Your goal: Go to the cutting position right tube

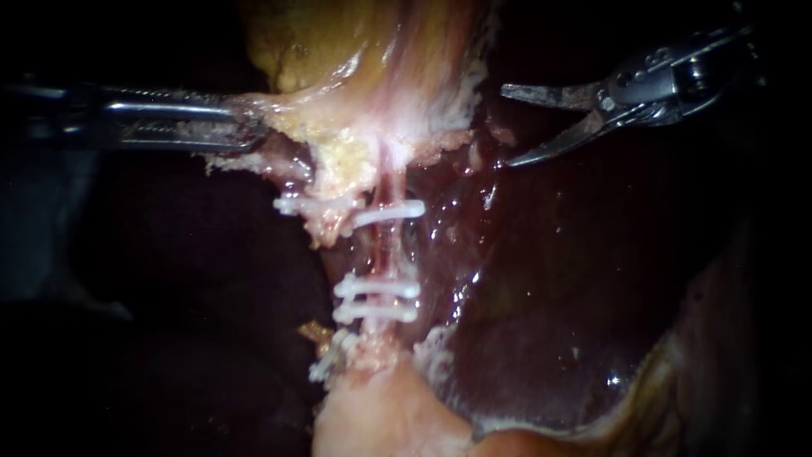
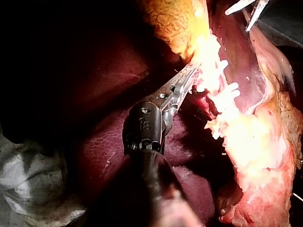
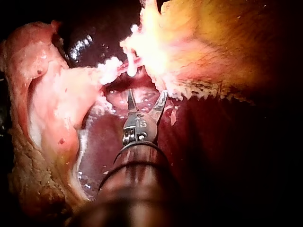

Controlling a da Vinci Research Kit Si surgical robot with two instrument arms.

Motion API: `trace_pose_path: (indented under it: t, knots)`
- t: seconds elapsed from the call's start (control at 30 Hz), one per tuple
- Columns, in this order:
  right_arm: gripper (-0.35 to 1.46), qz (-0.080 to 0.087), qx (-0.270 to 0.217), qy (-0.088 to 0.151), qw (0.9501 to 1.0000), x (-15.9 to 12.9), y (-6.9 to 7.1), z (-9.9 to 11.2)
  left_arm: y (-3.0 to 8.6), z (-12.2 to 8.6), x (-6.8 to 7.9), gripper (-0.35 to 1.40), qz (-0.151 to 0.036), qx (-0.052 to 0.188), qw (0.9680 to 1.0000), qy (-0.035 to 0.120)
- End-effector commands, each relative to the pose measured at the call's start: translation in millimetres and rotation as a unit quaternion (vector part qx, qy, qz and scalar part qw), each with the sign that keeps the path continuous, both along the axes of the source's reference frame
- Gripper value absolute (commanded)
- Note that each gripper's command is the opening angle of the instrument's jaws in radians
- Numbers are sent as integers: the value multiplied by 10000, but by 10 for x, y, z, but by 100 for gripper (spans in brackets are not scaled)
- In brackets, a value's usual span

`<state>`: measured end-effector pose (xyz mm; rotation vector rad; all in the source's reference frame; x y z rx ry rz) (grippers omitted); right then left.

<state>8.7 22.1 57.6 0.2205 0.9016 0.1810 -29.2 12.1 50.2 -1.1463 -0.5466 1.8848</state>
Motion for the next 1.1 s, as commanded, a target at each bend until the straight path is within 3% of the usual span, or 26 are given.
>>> trace_pose_path:
  t: [0.03,0.27,0.33,0.57,0.77,0.93,1.1]
  knots:
    - [143,2,0,-2,10000,-1,0,0,0,-1,0,-35,1,0,10000,-4]
    - [145,1,0,-2,10000,-1,0,0,5,-9,9,-35,29,31,10000,-31]
    - [145,1,0,-2,10000,-1,0,0,11,-18,18,-35,54,65,9999,-56]
    - [145,0,0,-1,10000,-2,0,0,41,-66,58,-35,-211,-52,9997,-121]
    - [145,-75,60,70,9999,0,-2,0,40,-68,64,-35,-222,-82,9997,-116]
    - [145,-231,270,250,9991,9,-15,-1,40,-68,64,-35,-223,-84,9997,-115]
    - [145,-272,755,415,9959,32,-41,1,39,-67,63,-35,-224,-88,9996,-113]
